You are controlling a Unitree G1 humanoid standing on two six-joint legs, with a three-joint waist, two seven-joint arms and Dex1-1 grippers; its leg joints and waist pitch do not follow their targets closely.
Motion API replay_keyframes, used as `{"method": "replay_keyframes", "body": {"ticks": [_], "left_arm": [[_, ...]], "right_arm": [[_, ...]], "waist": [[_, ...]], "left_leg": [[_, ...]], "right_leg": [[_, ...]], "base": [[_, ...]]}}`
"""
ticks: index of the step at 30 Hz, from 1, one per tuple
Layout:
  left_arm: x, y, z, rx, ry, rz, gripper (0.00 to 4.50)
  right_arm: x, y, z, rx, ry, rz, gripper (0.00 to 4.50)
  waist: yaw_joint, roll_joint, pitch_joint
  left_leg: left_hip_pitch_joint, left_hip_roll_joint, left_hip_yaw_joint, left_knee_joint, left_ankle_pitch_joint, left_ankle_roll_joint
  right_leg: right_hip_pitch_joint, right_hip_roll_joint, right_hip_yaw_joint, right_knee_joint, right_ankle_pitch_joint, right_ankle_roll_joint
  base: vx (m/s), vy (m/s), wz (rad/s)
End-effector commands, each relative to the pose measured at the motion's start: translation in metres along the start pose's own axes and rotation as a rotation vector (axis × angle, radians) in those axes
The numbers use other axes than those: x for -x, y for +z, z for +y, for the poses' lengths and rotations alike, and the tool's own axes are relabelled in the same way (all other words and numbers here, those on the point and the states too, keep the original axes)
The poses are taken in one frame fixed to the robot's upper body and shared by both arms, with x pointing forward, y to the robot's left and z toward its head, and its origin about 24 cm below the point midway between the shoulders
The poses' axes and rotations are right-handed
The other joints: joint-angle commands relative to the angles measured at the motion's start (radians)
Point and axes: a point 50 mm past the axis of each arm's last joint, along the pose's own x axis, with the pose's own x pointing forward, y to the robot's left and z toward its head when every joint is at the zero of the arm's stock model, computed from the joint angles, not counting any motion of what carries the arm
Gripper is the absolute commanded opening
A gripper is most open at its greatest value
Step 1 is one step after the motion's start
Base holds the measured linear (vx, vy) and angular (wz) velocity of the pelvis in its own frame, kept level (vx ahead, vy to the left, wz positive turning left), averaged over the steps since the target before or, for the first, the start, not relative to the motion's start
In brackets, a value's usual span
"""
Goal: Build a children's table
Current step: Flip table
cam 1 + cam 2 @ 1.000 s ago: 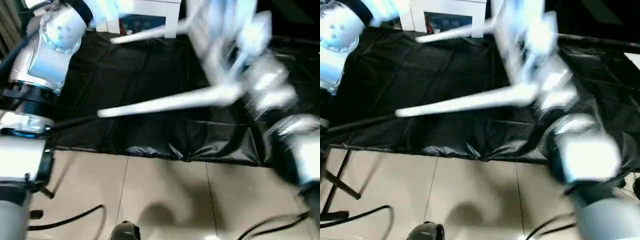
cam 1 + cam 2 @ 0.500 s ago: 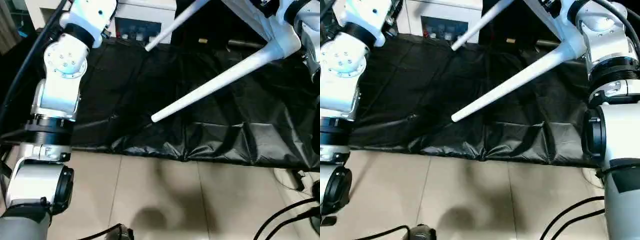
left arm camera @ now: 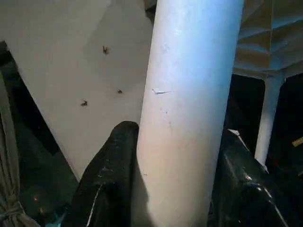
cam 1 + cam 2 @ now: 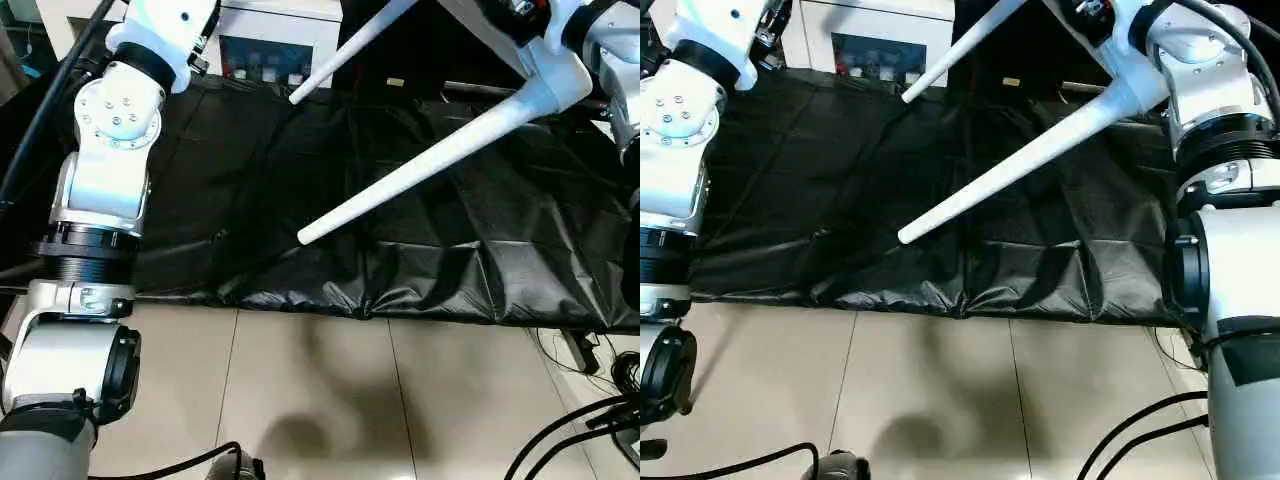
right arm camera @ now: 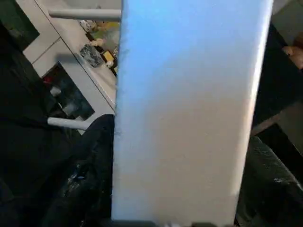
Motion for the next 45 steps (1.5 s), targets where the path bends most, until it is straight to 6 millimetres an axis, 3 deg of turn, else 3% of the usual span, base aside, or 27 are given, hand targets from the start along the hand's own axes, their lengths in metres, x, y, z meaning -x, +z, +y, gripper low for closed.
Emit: {"method": "replay_keyframes", "body": {"ticks": [1,7,8,11,15,16,18,19,21,22,24,25,27,29,30,32,33,34,35,37,42,43,45], "left_arm": [[0.006,-0.029,-0.020,0.080,-0.056,0.146,1.82],[0.007,-0.031,-0.019,0.075,-0.052,0.158,1.82],[0.007,-0.032,-0.019,0.073,-0.052,0.158,1.80],[0.008,-0.035,-0.017,0.069,-0.053,0.161,1.78],[0.010,-0.039,-0.017,0.062,-0.070,0.140,1.70],[0.010,-0.039,-0.017,0.061,-0.070,0.139,1.69],[0.013,-0.043,-0.019,0.055,-0.091,0.127,1.68],[0.013,-0.043,-0.019,0.055,-0.091,0.127,1.67],[0.017,-0.046,-0.020,0.064,-0.104,0.115,1.67],[0.019,-0.048,-0.021,0.068,-0.110,0.108,1.66],[0.019,-0.048,-0.021,0.068,-0.110,0.108,1.66],[0.024,-0.053,-0.022,0.069,-0.137,0.093,1.66],[0.024,-0.053,-0.022,0.069,-0.137,0.093,1.66],[0.028,-0.059,-0.023,0.063,-0.158,0.095,1.66],[0.028,-0.059,-0.023,0.063,-0.158,0.095,1.66],[0.031,-0.066,-0.022,0.067,-0.169,0.111,1.66],[0.032,-0.069,-0.022,0.073,-0.173,0.117,1.66],[0.034,-0.079,-0.027,0.084,-0.204,0.163,1.66],[0.034,-0.079,-0.027,0.084,-0.204,0.163,1.66],[0.036,-0.088,-0.032,0.106,-0.231,0.207,1.66],[0.041,-0.104,-0.044,0.161,-0.280,0.287,1.66],[0.043,-0.110,-0.053,0.186,-0.309,0.328,1.66],[0.045,-0.115,-0.059,0.184,-0.323,0.363,1.66]], "right_arm": [[-0.001,-0.001,0.009,0.001,0.048,-0.020,3.73],[-0.001,0.012,0.008,-0.029,0.029,-0.167,4.18],[0.000,0.016,0.006,-0.038,0.012,-0.207,4.43],[0.003,0.026,-0.001,-0.077,-0.037,-0.310,4.50],[0.010,0.036,-0.013,-0.206,-0.096,-0.451,4.50],[0.010,0.036,-0.014,-0.213,-0.097,-0.455,4.50],[0.016,0.033,-0.019,-0.389,-0.115,-0.545,4.50],[0.016,0.033,-0.019,-0.389,-0.115,-0.545,4.50],[0.019,0.014,-0.002,-0.505,-0.061,-0.547,4.50],[0.020,0.003,0.011,-0.524,-0.031,-0.524,4.50],[0.020,0.003,0.011,-0.524,-0.031,-0.524,4.50],[0.031,-0.031,0.051,-0.571,0.003,-0.431,4.50],[0.031,-0.031,0.051,-0.571,0.003,-0.431,4.50],[0.049,-0.059,0.086,-0.657,-0.013,-0.358,4.50],[0.049,-0.059,0.086,-0.657,-0.013,-0.358,4.50],[0.065,-0.076,0.106,-0.726,-0.028,-0.308,4.50],[0.070,-0.079,0.112,-0.754,-0.026,-0.293,4.50],[0.078,-0.083,0.124,-0.788,-0.021,-0.266,4.50],[0.078,-0.083,0.124,-0.788,-0.021,-0.266,4.50],[0.081,-0.083,0.131,-0.799,-0.017,-0.248,4.50],[0.086,-0.079,0.144,-0.816,0.004,-0.208,4.50],[0.088,-0.079,0.149,-0.822,0.012,-0.170,4.50],[0.090,-0.079,0.151,-0.836,0.010,-0.150,4.50]], "waist": [[-0.007,-0.001,-0.064],[-0.005,0.000,-0.065],[-0.006,0.000,-0.065],[-0.003,0.007,-0.066],[-0.001,0.008,-0.068],[-0.001,0.008,-0.069],[0.001,0.009,-0.070],[0.003,0.010,-0.072],[0.005,0.011,-0.071],[0.009,0.019,-0.072],[0.007,0.016,-0.077],[0.013,0.017,-0.079],[0.013,0.019,-0.079],[0.019,0.024,-0.082],[0.019,0.024,-0.082],[0.029,0.027,-0.080],[0.022,0.025,-0.078],[0.027,0.027,-0.076],[0.022,0.026,-0.073],[0.018,0.025,-0.062],[0.016,0.030,-0.054],[0.015,0.034,-0.054],[0.010,0.031,-0.054]], "left_leg": [[0.054,0.059,-0.046,-0.078,-0.400,-0.068],[0.053,0.060,-0.045,-0.078,-0.384,-0.057],[0.053,0.060,-0.045,-0.077,-0.382,-0.057],[0.058,0.061,-0.045,-0.079,-0.394,-0.060],[0.057,0.061,-0.045,-0.079,-0.374,-0.052],[0.056,0.059,-0.044,-0.078,-0.373,-0.043],[0.054,0.062,-0.044,-0.078,-0.354,-0.028],[0.057,0.063,-0.044,-0.076,-0.316,-0.018],[0.056,0.062,-0.042,-0.077,-0.287,-0.009],[0.059,0.063,-0.044,-0.080,-0.281,-0.013],[0.063,0.064,-0.045,-0.081,-0.273,-0.026],[0.067,0.063,-0.042,-0.082,-0.269,-0.042],[0.066,0.064,-0.046,-0.087,-0.286,-0.060],[0.070,0.063,-0.048,-0.089,-0.294,-0.082],[0.070,0.063,-0.048,-0.089,-0.294,-0.082],[0.077,0.064,-0.046,-0.094,-0.324,-0.095],[0.071,0.064,-0.052,-0.100,-0.352,-0.104],[0.078,0.066,-0.052,-0.103,-0.404,-0.121],[0.076,0.065,-0.055,-0.106,-0.427,-0.129],[0.089,0.065,-0.062,-0.108,-0.581,-0.168],[0.104,0.067,-0.079,-0.115,-0.704,-0.190],[0.107,0.067,-0.081,-0.117,-0.715,-0.191],[0.109,0.067,-0.082,-0.118,-0.726,-0.194]], "right_leg": [[0.001,-0.052,0.022,-0.081,-0.212,-0.179],[0.002,-0.053,0.021,-0.080,-0.195,-0.185],[0.002,-0.051,0.022,-0.079,-0.192,-0.187],[-0.001,-0.050,0.021,-0.079,-0.179,-0.188],[0.004,-0.047,0.020,-0.074,-0.126,-0.200],[0.007,-0.048,0.021,-0.074,-0.114,-0.203],[0.012,-0.050,0.021,-0.071,-0.082,-0.206],[0.013,-0.047,0.018,-0.066,-0.035,-0.219],[0.016,-0.048,0.017,-0.064,-0.004,-0.226],[0.017,-0.050,0.016,-0.065,0.010,-0.221],[0.019,-0.049,0.011,-0.062,0.036,-0.223],[0.020,-0.050,0.008,-0.065,0.046,-0.225],[0.023,-0.053,0.008,-0.064,0.033,-0.214],[0.024,-0.053,0.008,-0.065,0.034,-0.210],[0.024,-0.053,0.008,-0.065,0.034,-0.210],[0.019,-0.053,0.009,-0.073,0.010,-0.191],[0.023,-0.054,0.009,-0.072,-0.021,-0.186],[0.015,-0.058,0.009,-0.080,-0.083,-0.177],[0.016,-0.059,0.010,-0.083,-0.116,-0.172],[-0.001,-0.069,0.014,-0.107,-0.329,-0.145],[-0.012,-0.078,0.016,-0.127,-0.481,-0.115],[-0.011,-0.077,0.015,-0.134,-0.502,-0.111],[-0.011,-0.077,0.013,-0.136,-0.506,-0.111]], "base": [[0.000,0.000,0.00],[0.000,0.000,0.00],[0.000,0.000,0.00],[0.000,0.000,0.00],[0.000,0.000,0.00],[0.000,0.000,0.00],[0.000,0.000,0.00],[0.000,0.000,0.00],[0.000,0.000,0.00],[0.000,0.000,0.00],[0.000,0.000,0.00],[0.000,0.000,0.00],[0.000,0.000,0.00],[0.000,0.000,0.00],[0.000,0.000,0.00],[0.000,0.000,0.00],[0.000,0.000,0.00],[0.000,0.000,0.00],[0.000,0.000,0.00],[0.000,0.000,0.00],[0.000,0.000,0.00],[0.000,0.000,0.00],[0.000,0.000,0.00]]}}
